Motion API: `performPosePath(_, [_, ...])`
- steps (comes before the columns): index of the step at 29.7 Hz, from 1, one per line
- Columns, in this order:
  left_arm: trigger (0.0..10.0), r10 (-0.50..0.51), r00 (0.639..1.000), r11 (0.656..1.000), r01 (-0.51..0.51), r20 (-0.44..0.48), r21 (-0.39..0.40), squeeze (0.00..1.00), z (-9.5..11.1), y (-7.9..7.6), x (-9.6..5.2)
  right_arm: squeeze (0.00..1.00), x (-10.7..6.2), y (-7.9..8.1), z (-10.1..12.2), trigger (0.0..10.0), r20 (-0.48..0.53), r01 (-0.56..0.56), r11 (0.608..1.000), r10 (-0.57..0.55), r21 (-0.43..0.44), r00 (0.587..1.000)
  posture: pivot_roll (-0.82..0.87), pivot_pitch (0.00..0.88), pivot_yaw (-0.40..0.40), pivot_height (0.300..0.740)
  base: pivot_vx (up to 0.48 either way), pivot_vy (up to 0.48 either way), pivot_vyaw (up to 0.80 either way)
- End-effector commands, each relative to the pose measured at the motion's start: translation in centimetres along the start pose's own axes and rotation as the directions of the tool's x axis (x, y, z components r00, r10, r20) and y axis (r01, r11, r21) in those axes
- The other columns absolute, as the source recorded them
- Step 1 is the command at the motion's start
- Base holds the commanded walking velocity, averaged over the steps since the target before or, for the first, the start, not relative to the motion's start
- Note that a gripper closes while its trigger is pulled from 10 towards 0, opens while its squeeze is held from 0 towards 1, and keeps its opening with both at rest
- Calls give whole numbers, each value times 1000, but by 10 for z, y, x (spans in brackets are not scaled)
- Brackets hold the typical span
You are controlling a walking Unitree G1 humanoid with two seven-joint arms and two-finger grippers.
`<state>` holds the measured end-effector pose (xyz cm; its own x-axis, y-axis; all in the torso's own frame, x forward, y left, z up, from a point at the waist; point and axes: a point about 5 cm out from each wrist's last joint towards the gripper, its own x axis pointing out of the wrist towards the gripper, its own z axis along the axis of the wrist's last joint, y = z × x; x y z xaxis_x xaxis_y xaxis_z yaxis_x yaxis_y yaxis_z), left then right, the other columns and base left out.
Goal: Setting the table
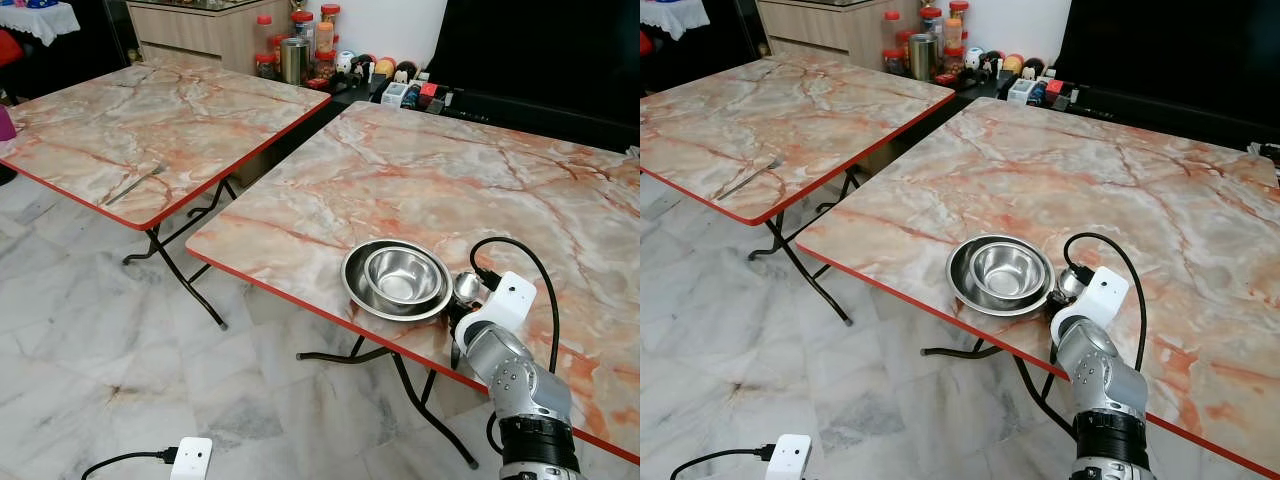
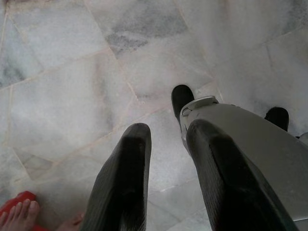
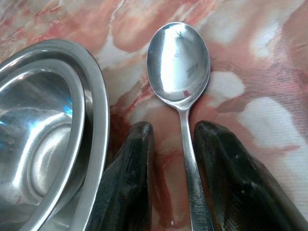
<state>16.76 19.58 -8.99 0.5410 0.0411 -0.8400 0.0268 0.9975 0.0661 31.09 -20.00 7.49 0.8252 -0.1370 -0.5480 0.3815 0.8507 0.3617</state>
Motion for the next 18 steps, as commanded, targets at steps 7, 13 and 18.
performPosePath(7, [10000, 4, 1000, 1000, -4, -1, 2, 0, 1, 1, 0, 0, 1, -16, 14, 10000, 59, 84, 996, -83, -11, 995, -11, 6, -24, 736, 0, 0, 0])
performPosePath(13, [10000, 4, 1000, 1000, -4, -1, 4, 0, 1, 1, 0, 0, -1, -21, 28, 10000, 125, 104, 995, -102, -6, 987, -14, 6, -21, 736, 0, 0, 0])
performPosePath(18, [10000, 2, 1000, 1000, -2, 0, 4, 0, 1, 1, 0, 0, -2, -17, 35, 10000, 155, 86, 996, -86, 8, 984, -12, 6, -20, 736, 0, 0, 0])
